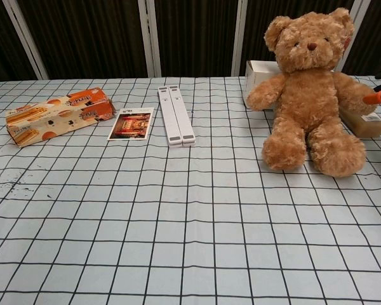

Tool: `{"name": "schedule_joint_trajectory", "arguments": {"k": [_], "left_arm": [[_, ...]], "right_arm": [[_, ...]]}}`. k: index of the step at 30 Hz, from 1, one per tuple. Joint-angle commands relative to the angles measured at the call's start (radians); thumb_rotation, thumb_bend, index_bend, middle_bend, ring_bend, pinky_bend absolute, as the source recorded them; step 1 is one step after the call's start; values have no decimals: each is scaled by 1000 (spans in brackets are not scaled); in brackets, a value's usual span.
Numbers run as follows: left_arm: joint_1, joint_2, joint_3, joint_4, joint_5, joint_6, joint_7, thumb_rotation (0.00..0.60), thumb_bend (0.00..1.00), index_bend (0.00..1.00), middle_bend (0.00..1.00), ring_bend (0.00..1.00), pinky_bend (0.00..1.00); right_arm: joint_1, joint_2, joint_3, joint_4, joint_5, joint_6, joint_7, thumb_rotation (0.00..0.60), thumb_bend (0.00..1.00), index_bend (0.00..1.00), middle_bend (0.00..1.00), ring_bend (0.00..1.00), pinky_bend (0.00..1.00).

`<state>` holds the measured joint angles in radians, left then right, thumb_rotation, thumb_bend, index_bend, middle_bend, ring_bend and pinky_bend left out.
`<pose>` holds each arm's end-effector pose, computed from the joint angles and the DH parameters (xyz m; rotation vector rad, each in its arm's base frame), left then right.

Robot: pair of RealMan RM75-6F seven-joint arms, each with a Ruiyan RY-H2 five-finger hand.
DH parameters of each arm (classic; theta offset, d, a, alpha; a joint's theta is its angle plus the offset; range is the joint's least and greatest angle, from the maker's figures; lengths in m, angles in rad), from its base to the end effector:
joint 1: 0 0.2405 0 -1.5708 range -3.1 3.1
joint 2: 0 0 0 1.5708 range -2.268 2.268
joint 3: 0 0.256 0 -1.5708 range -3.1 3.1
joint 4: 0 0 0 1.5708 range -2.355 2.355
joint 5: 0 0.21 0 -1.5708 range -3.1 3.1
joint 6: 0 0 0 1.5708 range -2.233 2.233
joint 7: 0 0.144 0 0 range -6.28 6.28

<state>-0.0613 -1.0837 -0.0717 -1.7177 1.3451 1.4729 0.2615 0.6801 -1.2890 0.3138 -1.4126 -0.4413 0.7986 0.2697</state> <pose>-0.3161 0.1752 0.1691 -1.3164 -0.8463 -0.6682 -0.2706 -0.3886 0.0973 0.7835 -1.7881 1.0724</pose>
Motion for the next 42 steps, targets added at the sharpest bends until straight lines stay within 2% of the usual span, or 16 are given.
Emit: {"name": "schedule_joint_trajectory", "arguments": {"k": [1, 12, 26, 28, 32, 34, 42], "left_arm": [[-3, -1, -3, 2, -6, -4, 4, 600, 243, 134, 0, 0, 30], [-13, -14, -7, 5, -28, -16, 35, 600, 243, 134, 0, 0, 30], [-20, -26, -7, 6, -40, -21, 63, 600, 243, 134, 0, 0, 30], [-21, -28, -7, 6, -43, -21, 67, 600, 243, 134, 0, 0, 30], [-22, -31, -7, 5, -45, -22, 75, 600, 243, 134, 0, 0, 30], [-22, -32, -7, 5, -46, -21, 77, 600, 243, 135, 0, 0, 30], [-24, -33, -7, 4, -50, -23, 80, 600, 243, 136, 0, 0, 30]], "right_arm": [[46, -53, 3, 65, 69, 23, -66, 600, 289, 174, 209, 136, 0], [92, -137, 33, 195, 146, 43, -165, 600, 289, 319, 378, 227, 0], [92, -218, 68, 317, 149, 32, -205, 600, 292, 411, 470, 301, 0], [92, -222, 73, 325, 147, 28, -208, 600, 325, 444, 493, 321, 0], [91, -243, 87, 357, 141, 34, -214, 600, 490, 530, 531, 344, 0], [91, -251, 90, 369, 142, 34, -224, 600, 535, 549, 536, 344, 0], [82, -248, 118, 359, 121, 48, -235, 600, 559, 553, 536, 344, 0]]}}
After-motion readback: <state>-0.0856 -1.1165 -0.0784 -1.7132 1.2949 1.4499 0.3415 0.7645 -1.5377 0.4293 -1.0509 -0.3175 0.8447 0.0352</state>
